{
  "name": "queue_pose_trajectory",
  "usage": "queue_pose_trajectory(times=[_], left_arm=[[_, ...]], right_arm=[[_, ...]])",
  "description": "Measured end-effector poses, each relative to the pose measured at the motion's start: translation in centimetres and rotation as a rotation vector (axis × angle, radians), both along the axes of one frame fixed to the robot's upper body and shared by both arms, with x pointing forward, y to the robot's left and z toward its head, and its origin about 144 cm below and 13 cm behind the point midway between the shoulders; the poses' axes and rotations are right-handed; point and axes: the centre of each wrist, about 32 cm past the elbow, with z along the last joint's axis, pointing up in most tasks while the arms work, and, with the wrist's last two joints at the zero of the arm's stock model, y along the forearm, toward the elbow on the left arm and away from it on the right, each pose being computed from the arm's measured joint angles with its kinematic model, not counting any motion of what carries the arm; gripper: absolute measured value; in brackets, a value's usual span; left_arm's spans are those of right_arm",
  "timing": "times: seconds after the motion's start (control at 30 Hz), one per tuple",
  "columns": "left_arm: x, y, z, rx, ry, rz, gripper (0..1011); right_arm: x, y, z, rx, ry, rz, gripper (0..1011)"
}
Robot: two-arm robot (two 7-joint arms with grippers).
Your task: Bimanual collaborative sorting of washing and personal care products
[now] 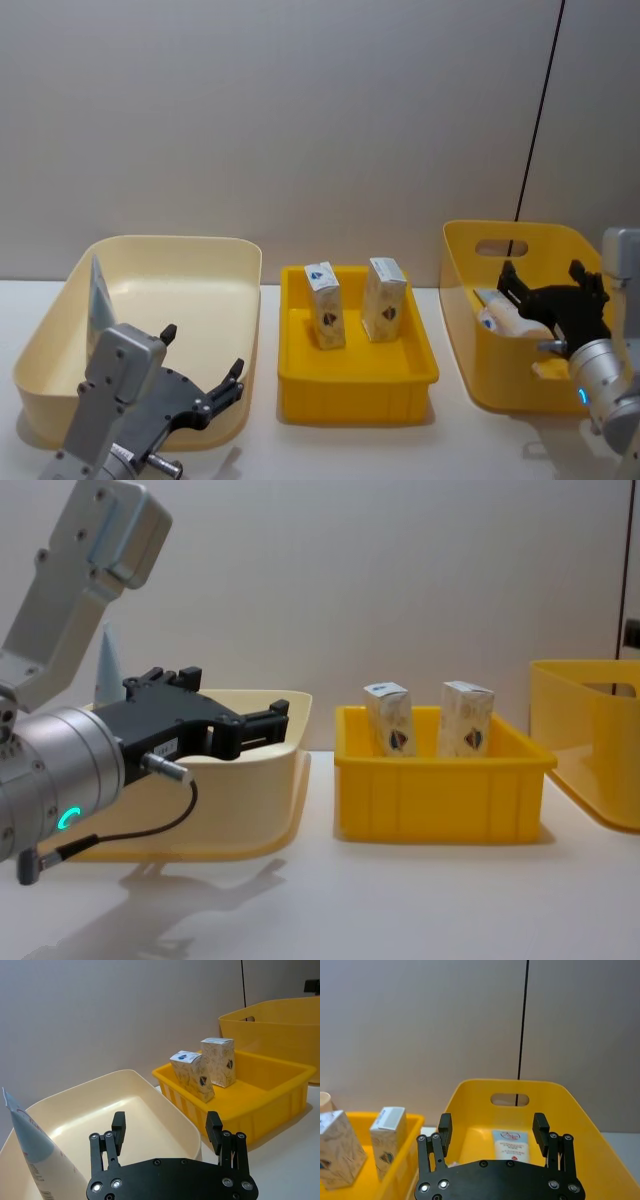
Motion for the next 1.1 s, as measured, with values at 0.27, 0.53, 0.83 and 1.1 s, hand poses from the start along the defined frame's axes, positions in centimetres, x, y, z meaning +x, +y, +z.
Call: queue_pose_trajectory(times=[0.27, 0.53, 0.83, 1.1], left_arm=[[0.0, 0.0, 0.0, 0.000, 0.000, 0.000, 999], [0.0, 0.0, 0.0, 0.000, 0.000, 0.000, 1000], [0.0, 0.0, 0.0, 0.000, 0.000, 0.000, 1000], [0.0, 0.0, 0.0, 0.000, 0.000, 0.000, 999]], right_arm=[[-0.9, -0.3, 0.6, 0.055, -0.082, 0.053, 1001], [-1.3, -0.4, 0.8, 0.081, -0.117, 0.080, 1001], [-2.7, 0.0, 0.0, 0.058, -0.102, 0.109, 1001], [-4.6, 0.8, -1.0, 0.034, -0.081, 0.153, 1001]])
